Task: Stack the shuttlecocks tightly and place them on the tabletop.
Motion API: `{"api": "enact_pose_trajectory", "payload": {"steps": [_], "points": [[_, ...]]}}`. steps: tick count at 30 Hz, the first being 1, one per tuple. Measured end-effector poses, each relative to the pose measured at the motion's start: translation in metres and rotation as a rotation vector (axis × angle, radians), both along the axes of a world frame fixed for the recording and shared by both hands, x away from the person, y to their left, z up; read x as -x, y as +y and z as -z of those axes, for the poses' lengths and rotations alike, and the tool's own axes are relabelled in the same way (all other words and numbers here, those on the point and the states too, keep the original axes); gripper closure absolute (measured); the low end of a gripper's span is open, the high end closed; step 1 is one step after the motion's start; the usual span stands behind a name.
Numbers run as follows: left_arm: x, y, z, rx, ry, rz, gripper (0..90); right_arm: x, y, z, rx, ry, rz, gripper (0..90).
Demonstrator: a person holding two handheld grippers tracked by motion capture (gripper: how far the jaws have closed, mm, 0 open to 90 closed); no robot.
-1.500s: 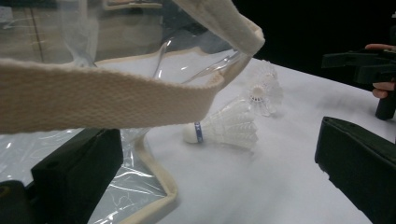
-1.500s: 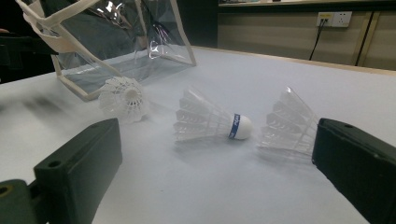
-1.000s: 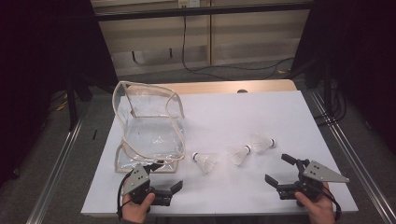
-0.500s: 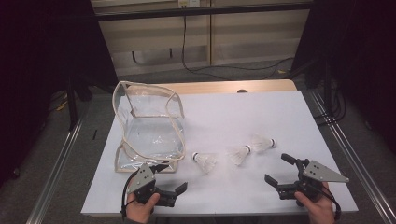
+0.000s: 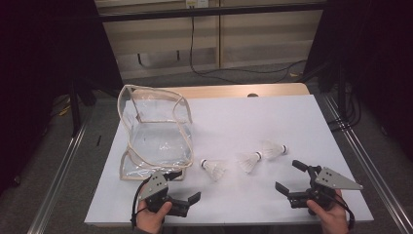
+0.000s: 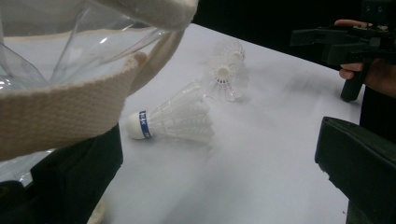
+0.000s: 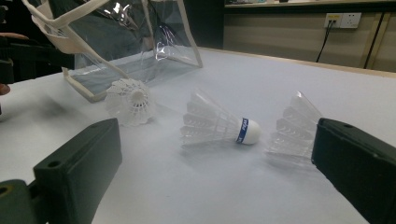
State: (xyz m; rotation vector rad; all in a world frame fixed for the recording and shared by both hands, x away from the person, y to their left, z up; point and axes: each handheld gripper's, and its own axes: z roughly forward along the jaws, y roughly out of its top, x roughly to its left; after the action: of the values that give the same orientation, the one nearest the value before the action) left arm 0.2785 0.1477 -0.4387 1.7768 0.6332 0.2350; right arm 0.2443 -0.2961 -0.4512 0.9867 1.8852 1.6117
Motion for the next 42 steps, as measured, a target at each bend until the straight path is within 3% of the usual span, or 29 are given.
{"api": "enact_pose_trajectory", "payload": {"steps": [13, 32, 42], "points": [[0.002, -0.027, -0.005, -0.036, -0.005, 0.025, 1.2, 0.0, 0.0, -0.001, 0.002, -0.001, 0.0, 1.4], [0.001, -0.045, -0.007, -0.052, 0.004, 0.022, 1.6, 0.0, 0.001, -0.001, 0.005, -0.003, -0.005, 1.4], [-0.003, -0.055, -0.006, -0.085, 0.027, -0.013, 2.3, 0.0, 0.001, -0.001, 0.007, -0.008, -0.007, 1.4]]}}
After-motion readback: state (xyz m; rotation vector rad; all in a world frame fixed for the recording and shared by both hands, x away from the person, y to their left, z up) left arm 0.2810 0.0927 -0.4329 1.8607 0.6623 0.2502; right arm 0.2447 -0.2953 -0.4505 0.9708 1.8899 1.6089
